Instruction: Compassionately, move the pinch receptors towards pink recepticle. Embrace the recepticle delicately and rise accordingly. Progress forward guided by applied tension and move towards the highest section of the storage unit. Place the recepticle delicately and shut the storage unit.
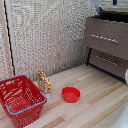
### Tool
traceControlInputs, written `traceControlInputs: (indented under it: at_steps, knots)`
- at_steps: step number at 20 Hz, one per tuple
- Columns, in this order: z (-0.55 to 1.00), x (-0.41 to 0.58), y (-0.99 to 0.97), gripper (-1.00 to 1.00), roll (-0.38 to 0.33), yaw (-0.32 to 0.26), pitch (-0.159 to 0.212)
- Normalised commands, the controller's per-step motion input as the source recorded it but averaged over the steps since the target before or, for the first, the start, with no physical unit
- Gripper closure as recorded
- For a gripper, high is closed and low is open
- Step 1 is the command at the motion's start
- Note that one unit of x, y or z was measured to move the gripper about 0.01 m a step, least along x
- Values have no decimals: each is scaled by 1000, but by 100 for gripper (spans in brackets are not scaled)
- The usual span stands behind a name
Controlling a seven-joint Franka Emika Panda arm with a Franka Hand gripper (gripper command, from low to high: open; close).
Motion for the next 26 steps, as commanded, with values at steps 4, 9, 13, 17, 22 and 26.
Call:
traceControlInputs:
  at_steps: [4, 9, 13, 17, 22, 26]
  knots:
    - [-249, -300, 1, -100, -375, 150, 18]
    - [-334, -204, 46, -100, -374, 137, 3]
    - [-421, -15, 121, -100, -369, 133, 0]
    - [-418, 9, 120, -100, -372, 141, 3]
    - [-346, 0, 114, -100, -375, 133, 30]
    - [-286, 0, 82, -100, -375, 135, 57]
